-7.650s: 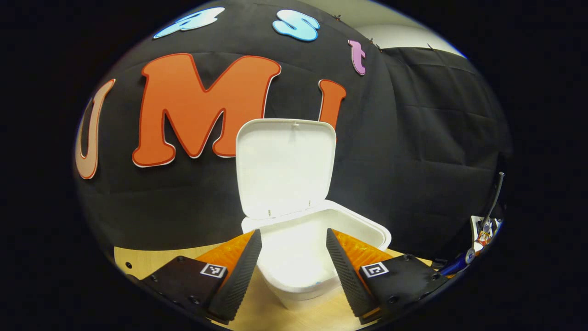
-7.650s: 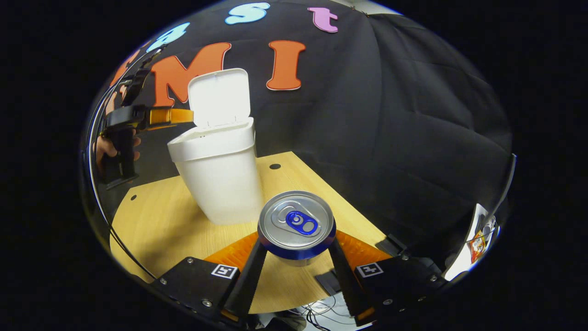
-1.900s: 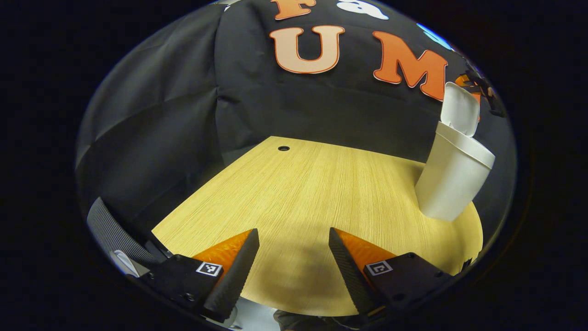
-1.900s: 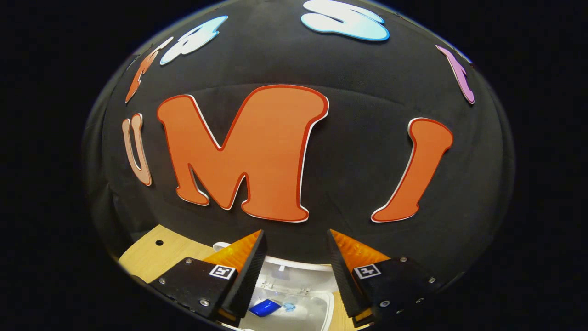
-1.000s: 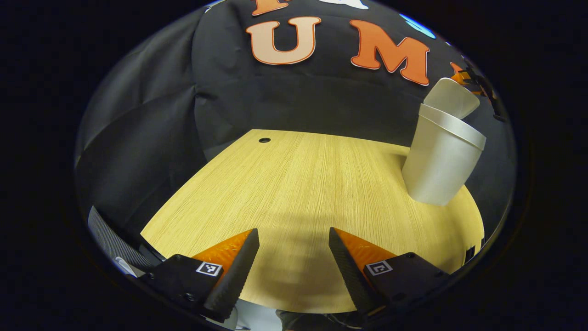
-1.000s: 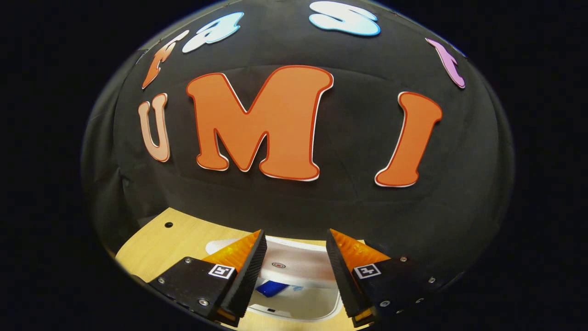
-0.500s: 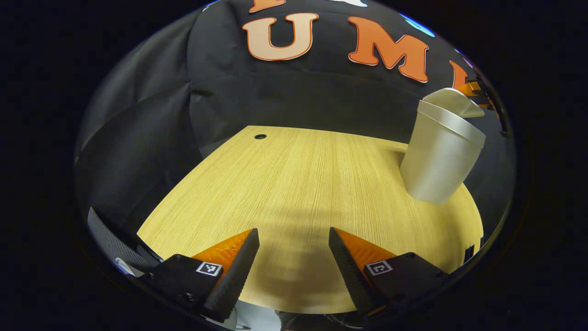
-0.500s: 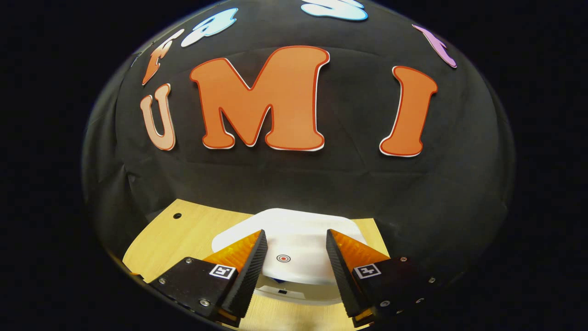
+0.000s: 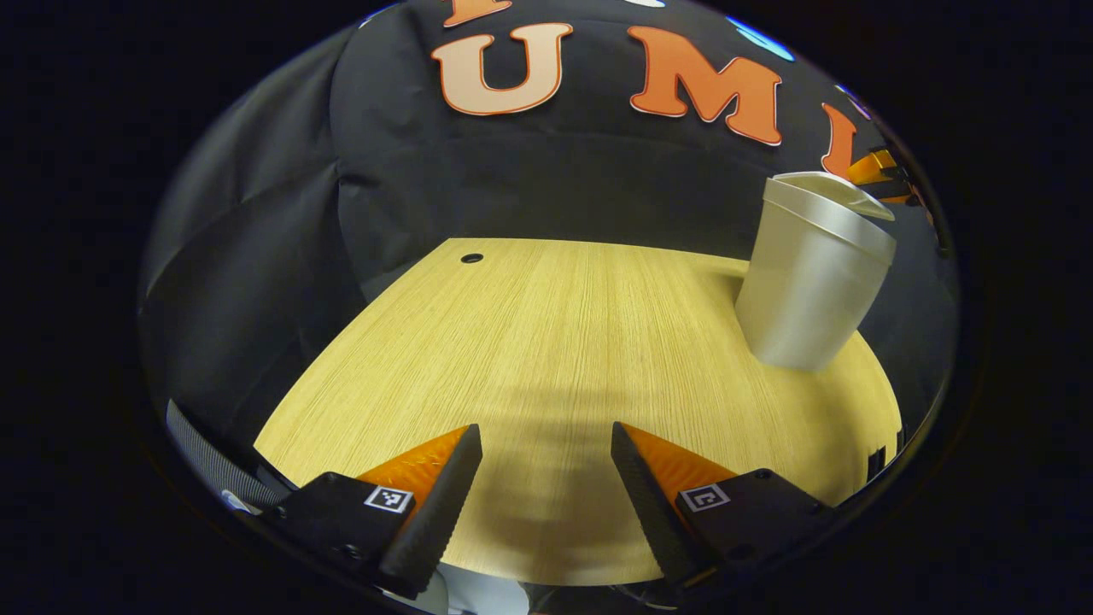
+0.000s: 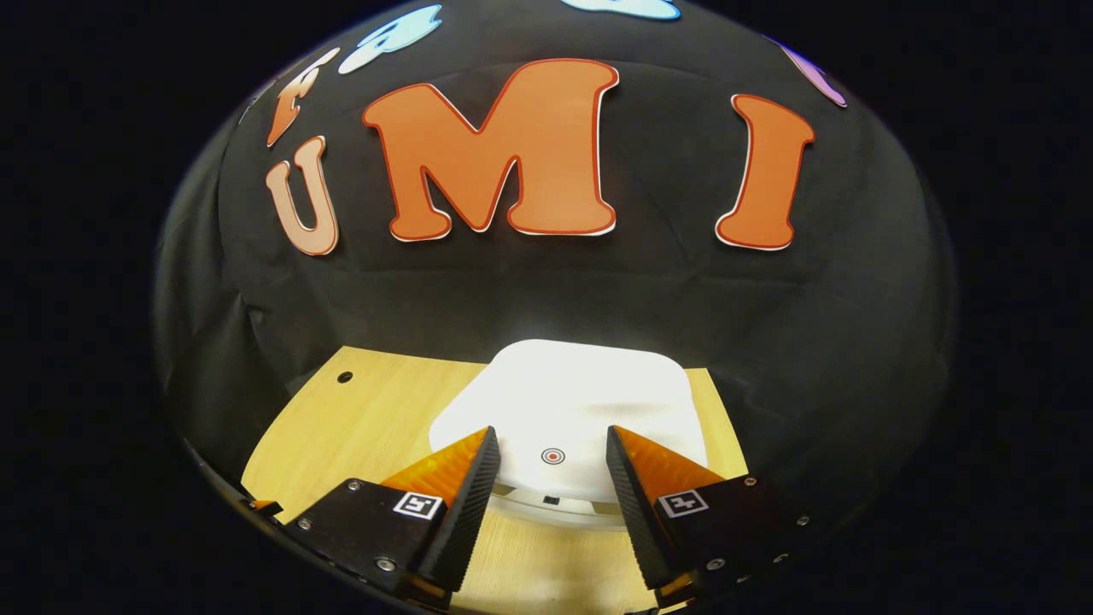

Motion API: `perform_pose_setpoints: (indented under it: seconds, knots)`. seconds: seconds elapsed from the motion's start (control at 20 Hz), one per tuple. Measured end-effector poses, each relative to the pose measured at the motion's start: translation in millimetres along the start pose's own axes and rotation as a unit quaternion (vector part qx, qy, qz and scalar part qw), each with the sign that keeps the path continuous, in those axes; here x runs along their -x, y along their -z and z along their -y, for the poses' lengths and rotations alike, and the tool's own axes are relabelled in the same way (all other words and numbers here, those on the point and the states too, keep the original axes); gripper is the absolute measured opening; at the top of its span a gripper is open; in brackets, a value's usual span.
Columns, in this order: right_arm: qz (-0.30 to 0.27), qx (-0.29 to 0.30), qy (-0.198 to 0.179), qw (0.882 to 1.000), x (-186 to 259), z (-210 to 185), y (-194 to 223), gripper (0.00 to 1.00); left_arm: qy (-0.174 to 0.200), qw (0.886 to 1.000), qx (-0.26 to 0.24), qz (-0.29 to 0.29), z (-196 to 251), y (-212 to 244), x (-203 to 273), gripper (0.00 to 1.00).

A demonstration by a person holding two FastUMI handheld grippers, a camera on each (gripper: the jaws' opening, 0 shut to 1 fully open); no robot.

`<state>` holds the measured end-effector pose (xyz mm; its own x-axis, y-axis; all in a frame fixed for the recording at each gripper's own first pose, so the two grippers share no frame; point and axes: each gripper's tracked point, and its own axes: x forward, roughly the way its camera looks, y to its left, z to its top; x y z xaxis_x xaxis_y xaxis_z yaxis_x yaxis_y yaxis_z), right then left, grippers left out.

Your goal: Press the lid of the desktop garbage bin to open it, pick up the crumpled paper on the desktop and throw it into the bin, then pick up the pop can on the desktop and drop it into the bin, and finally close the garbage bin lid.

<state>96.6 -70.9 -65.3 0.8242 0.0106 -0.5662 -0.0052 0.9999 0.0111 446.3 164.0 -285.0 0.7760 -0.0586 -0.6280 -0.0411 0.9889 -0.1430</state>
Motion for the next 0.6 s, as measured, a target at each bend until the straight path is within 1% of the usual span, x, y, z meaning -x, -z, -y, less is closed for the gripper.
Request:
perform_pose_setpoints:
  seconds: [0.5, 0.6]
  knots:
    - [-0.072, -0.004, 0.0, 0.997, -3.7, -2.1, 21.4, 0.77, 0.001, 1.0, 0.0, 0.0, -0.5, 2.3, 3.0, 0.98]
    - [-0.084, -0.013, 0.003, 0.996, -4.6, -1.2, 23.3, 0.77, 0.0, 1.0, 0.003, -0.001, -0.8, 3.5, 3.4, 0.98]
